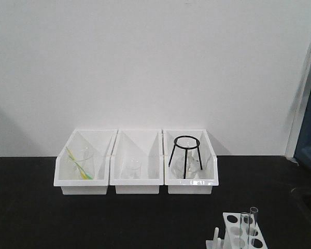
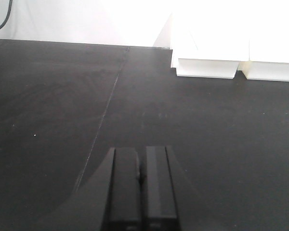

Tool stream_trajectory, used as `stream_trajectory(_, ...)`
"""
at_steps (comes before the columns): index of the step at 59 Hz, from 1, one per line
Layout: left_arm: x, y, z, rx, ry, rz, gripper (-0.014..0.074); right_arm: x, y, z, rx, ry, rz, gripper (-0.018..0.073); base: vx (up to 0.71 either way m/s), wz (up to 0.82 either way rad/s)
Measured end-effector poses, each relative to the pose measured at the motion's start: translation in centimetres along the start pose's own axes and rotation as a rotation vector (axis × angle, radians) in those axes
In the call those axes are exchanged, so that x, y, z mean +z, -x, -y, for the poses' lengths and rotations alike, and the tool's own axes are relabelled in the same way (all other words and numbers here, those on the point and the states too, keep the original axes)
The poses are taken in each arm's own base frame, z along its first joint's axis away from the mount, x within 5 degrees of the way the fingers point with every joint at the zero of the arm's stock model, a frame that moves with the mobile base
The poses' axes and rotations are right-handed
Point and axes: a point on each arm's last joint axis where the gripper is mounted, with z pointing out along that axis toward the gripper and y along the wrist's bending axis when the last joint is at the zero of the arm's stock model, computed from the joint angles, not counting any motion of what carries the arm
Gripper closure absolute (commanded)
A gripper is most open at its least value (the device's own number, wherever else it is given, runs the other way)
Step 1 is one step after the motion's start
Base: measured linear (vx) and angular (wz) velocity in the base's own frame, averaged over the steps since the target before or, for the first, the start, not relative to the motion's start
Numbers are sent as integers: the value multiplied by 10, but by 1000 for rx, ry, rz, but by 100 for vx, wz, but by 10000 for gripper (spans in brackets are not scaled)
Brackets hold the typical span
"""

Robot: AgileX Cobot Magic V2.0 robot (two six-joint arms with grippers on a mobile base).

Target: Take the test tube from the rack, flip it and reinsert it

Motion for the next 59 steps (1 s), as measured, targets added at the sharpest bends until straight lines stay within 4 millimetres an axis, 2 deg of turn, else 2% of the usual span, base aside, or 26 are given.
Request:
stream_trajectory(9,0,0,0,0,0,0,603,1,28,1,0,-4,41,557,0,0)
stream_trajectory(15,0,0,0,0,0,0,603,9,32,2,0,-5,-15,533,0,0)
stream_trajectory(26,0,0,0,0,0,0,603,29,16,2,-1,-5,-219,442,0,0)
stream_trajectory(47,0,0,0,0,0,0,603,60,-13,1,-4,4,-468,141,0,0)
stream_trajectory(59,0,0,0,0,0,0,603,71,-17,0,21,8,-473,110,0,0)
